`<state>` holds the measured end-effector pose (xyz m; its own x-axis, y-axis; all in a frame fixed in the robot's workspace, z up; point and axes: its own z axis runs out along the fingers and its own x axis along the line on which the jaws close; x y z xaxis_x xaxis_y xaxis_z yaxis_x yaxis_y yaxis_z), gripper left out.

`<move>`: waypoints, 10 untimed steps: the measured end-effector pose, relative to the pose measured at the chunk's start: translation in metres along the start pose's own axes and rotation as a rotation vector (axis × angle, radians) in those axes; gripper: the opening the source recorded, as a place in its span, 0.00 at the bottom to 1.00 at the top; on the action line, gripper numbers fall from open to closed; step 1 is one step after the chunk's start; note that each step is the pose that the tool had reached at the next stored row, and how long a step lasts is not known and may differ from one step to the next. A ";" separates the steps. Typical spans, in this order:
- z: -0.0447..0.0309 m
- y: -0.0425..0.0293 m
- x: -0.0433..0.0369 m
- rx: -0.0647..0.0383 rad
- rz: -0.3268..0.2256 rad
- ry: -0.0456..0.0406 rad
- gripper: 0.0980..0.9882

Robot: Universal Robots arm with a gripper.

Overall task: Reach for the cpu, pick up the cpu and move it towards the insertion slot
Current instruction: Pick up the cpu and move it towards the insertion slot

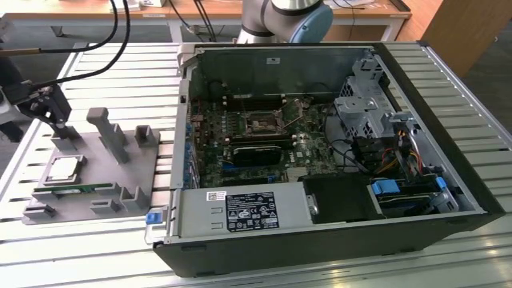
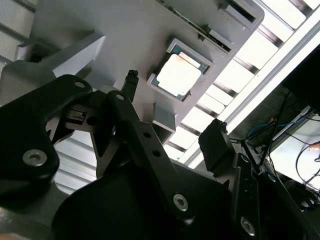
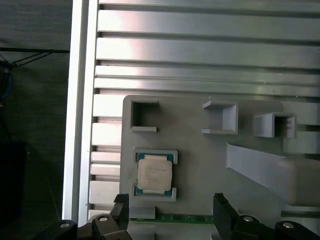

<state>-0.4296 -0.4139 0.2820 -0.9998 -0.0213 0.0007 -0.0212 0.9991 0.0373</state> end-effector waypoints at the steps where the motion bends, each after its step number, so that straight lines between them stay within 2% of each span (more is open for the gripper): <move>1: 0.0018 0.0000 0.0000 0.000 -0.003 0.0000 0.75; 10: 0.0182 -0.0010 0.0006 0.000 -0.005 0.0001 0.75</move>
<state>-0.4302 -0.4141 0.2638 -0.9997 -0.0264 0.0006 -0.0264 0.9990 0.0374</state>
